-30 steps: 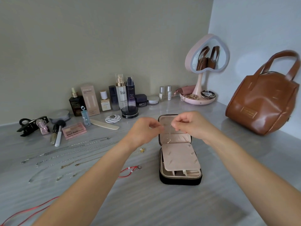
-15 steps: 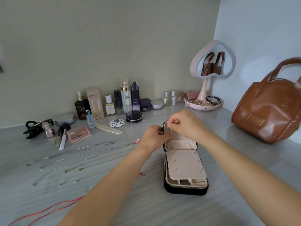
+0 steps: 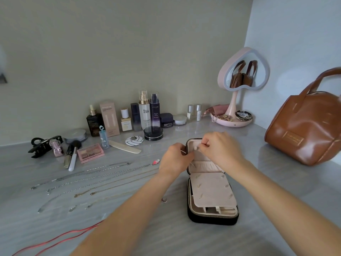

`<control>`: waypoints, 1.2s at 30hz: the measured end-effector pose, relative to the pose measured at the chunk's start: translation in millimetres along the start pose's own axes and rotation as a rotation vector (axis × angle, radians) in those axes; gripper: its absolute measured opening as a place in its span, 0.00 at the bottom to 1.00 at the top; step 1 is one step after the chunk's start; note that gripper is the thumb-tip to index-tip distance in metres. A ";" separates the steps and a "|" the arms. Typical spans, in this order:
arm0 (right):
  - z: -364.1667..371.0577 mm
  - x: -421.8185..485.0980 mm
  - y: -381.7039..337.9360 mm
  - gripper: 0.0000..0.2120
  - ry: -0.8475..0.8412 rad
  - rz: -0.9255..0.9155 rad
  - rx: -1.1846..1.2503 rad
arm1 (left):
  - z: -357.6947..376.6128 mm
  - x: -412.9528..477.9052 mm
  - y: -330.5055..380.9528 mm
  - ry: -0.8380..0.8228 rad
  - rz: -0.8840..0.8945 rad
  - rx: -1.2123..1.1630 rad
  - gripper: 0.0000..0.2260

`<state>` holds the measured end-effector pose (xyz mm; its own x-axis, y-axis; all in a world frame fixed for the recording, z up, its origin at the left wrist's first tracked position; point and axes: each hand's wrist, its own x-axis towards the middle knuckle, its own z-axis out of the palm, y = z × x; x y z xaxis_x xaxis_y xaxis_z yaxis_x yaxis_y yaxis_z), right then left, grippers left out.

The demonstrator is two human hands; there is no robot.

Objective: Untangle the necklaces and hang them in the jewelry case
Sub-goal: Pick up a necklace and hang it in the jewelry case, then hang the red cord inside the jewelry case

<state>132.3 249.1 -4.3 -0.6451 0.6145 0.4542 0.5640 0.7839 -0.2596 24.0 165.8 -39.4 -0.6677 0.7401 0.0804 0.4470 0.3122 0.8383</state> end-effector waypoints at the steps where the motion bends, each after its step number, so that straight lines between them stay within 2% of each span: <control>1: 0.4 -4.6 2.3 0.07 0.006 -0.009 0.012 | -1.3 -0.7 -0.7 -0.007 0.008 0.006 0.08; 5: 2.1 -24.0 6.4 0.09 0.040 -0.046 0.047 | -8.0 -7.7 -2.5 -0.059 0.016 0.006 0.12; 8: 7.4 -34.8 7.6 0.13 -0.025 -0.011 0.084 | -15.1 -16.1 -3.9 -0.098 0.004 0.018 0.16; 11: 10.9 -40.6 8.9 0.09 -0.108 0.029 0.106 | -28.3 -25.6 -7.3 -0.116 0.019 0.066 0.17; 16: 8.1 -42.5 7.1 0.06 -0.160 0.045 0.123 | -68.8 -45.7 -19.4 -0.119 0.053 0.140 0.14; 19: 4.0 -44.2 -1.5 0.04 -0.169 0.042 0.186 | -104.4 -63.7 -32.0 -0.103 0.081 0.208 0.06; 21: 2.2 -45.4 -15.0 0.03 -0.183 0.005 0.240 | -130.2 -79.0 -40.4 -0.119 0.080 0.269 0.03; 24: 4.1 -50.4 -49.2 0.03 -0.245 -0.116 0.275 | -159.8 -103.7 -56.1 -0.232 0.032 0.439 0.02; 27: 13.5 -60.6 -89.7 0.02 -0.368 -0.239 0.278 | -170.5 -124.7 -78.8 -0.324 -0.011 0.571 0.06; 29: 23.0 -67.1 -114.6 0.03 -0.458 -0.319 0.267 | -169.6 -134.1 -91.7 -0.284 0.002 0.593 0.07; 33: 38.9 -72.9 -149.0 0.06 -0.522 -0.409 0.260 | -163.8 -140.7 -99.1 -0.218 0.083 0.618 0.07; 36: 47.0 -78.6 -164.4 0.13 -0.690 -0.394 0.437 | -164.9 -137.3 -94.8 -0.155 0.058 0.580 0.08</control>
<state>66.0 76.1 -37.4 -0.9948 0.1014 0.0034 0.0822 0.8259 -0.5578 -24.9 -63.7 -41.0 -0.5573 0.8303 0.0014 0.7610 0.5101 0.4009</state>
